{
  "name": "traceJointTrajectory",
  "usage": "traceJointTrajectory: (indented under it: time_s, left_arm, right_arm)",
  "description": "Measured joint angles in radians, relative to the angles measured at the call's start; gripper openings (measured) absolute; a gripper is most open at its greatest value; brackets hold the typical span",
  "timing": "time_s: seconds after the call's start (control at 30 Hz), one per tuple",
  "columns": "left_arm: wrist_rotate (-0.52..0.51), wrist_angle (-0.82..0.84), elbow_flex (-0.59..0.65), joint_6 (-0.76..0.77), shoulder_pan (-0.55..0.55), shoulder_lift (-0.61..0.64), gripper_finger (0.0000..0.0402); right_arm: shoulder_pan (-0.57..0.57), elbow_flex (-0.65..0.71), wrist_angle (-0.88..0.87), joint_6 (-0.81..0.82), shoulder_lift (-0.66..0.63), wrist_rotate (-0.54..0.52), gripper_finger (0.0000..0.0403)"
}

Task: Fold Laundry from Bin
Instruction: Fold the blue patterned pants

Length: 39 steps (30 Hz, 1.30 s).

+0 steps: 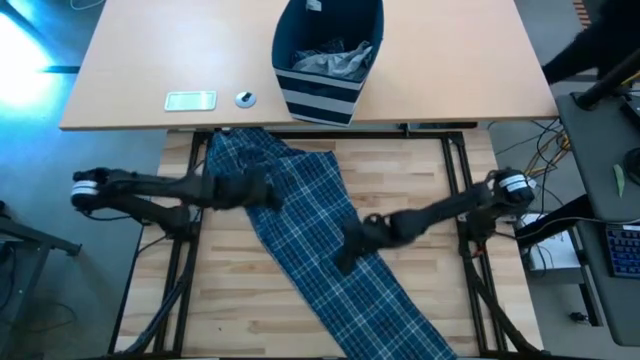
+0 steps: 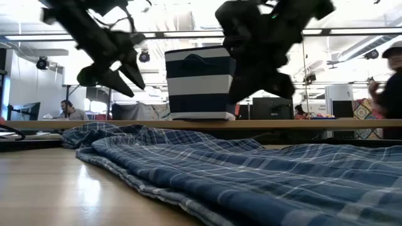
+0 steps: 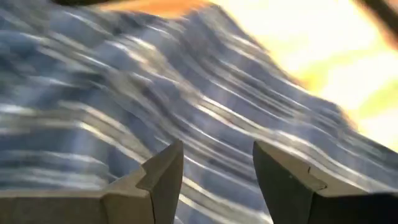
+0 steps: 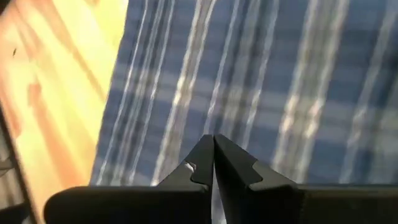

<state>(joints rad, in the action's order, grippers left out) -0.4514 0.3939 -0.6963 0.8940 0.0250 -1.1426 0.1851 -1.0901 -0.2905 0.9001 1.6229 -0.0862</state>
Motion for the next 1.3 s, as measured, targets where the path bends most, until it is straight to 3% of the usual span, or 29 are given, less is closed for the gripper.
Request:
traceJointTrajectory:
  time_s: [0.23,0.37,0.43,0.53,0.67,0.93,1.17,1.3]
  left_arm:
    - [-0.063,-0.088,0.098,0.323,-0.321,-0.054,0.0178]
    - [-0.082,-0.09,0.103,0.441,-0.383,-0.17,0.0178]
    - [-0.045,-0.094,0.101,0.468,-0.397,-0.238,0.0178]
    - [0.03,-0.104,0.102,0.528,-0.411,-0.332,0.0178]
    - [0.035,-0.105,0.094,0.59,-0.427,-0.411,0.0178]
    - [0.049,-0.091,0.086,0.626,-0.418,-0.406,0.0178]
    - [0.021,-0.069,0.02,0.554,-0.307,-0.393,0.0178]
    - [0.004,-0.043,-0.014,0.485,-0.236,-0.37,0.0178]
  right_arm:
    - [-0.211,0.0,0.138,-0.277,0.012,0.015,0.0009]
    - [-0.289,0.0,0.182,-0.448,0.056,0.051,0.0009]
    - [-0.319,0.002,0.192,-0.521,0.091,0.091,0.0009]
    - [-0.359,0.004,0.206,-0.609,0.134,0.144,0.0009]
    - [-0.407,0.005,0.21,-0.693,0.202,0.158,0.0009]
    - [-0.519,-0.007,0.222,-0.789,0.301,0.178,0.0009]
    - [-0.598,-0.014,0.146,-0.849,0.208,0.203,0.0009]
    - [-0.569,0.003,0.104,-0.849,0.109,0.27,0.0009]
